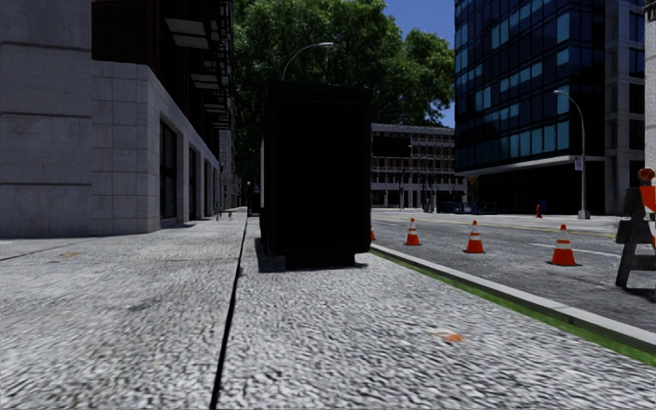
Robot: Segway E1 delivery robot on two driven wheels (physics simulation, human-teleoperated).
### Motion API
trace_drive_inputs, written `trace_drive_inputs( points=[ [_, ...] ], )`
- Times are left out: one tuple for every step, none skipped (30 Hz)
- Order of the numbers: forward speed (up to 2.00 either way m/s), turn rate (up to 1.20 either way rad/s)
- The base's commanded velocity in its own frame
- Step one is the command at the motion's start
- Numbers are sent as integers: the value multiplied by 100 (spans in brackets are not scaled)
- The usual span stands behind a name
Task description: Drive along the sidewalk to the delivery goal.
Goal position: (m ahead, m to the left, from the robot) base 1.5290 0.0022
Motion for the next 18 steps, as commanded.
trace_drive_inputs(
  points=[
    [200,0],
    [200,0],
    [200,0],
    [200,0],
    [200,0],
    [200,0],
    [200,0],
    [200,0],
    [200,0],
    [200,0],
    [200,6],
    [200,9],
    [200,9],
    [200,10],
    [200,15],
    [200,21],
    [200,21],
    [200,23]
  ],
)
